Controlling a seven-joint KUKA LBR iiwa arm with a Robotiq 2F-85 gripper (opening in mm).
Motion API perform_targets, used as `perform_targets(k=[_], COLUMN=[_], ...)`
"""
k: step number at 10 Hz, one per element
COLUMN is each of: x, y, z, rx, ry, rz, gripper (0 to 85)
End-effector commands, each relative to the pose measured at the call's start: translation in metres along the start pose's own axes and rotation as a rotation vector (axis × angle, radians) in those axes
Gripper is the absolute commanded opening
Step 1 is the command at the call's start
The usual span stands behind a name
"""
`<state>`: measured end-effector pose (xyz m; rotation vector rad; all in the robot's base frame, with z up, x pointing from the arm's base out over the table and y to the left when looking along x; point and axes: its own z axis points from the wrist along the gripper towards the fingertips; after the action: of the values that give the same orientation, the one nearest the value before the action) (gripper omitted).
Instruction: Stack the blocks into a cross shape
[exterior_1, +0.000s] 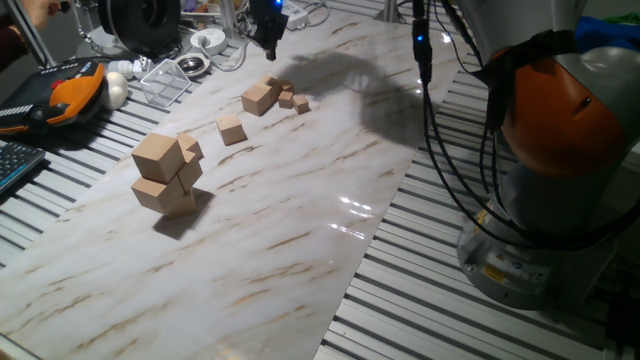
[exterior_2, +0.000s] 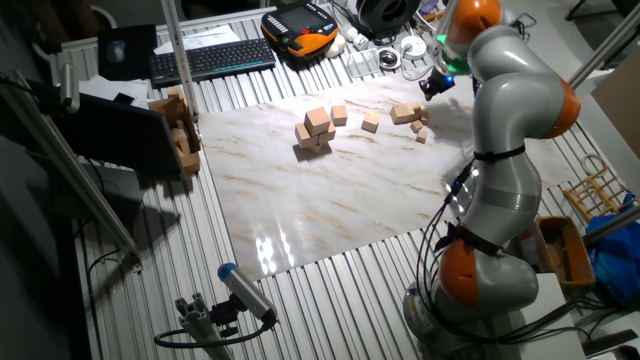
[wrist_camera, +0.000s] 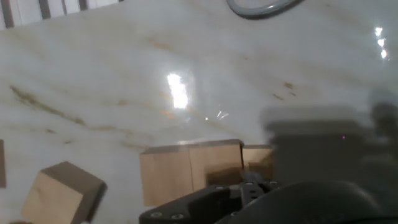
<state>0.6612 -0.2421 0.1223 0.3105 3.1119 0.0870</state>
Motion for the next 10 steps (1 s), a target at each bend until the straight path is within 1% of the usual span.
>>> perform_targets(k=[1, 2, 3, 4, 5, 6, 7, 8, 9, 10], x=[0.000, 0.000, -0.001, -0.004, -0.003, -0.002, -0.001, -0.001, -0.001, 0.000], y=[0.004, 0.009, 0.012, 0.015, 0.016, 0.018, 0.019, 0.021, 0.023, 0.026], z=[-0.001, -0.002, -0.003, -0.005, -0.005, -0.006, -0.005, -0.002, 0.002, 0.004], rx=[-0.010, -0.045, -0.055, -0.044, -0.032, -0.016, -0.019, -0.033, -0.039, -0.052], ry=[-0.009, 0.007, 0.017, 0.005, -0.029, -0.072, -0.095, -0.103, -0.107, -0.101], rz=[0.114, 0.326, 0.512, 0.711, 0.844, 0.920, 0.948, 0.974, 1.018, 1.062], gripper=[0.0, 0.0, 0.0, 0.0, 0.0, 0.0, 0.0, 0.0, 0.0, 0.0])
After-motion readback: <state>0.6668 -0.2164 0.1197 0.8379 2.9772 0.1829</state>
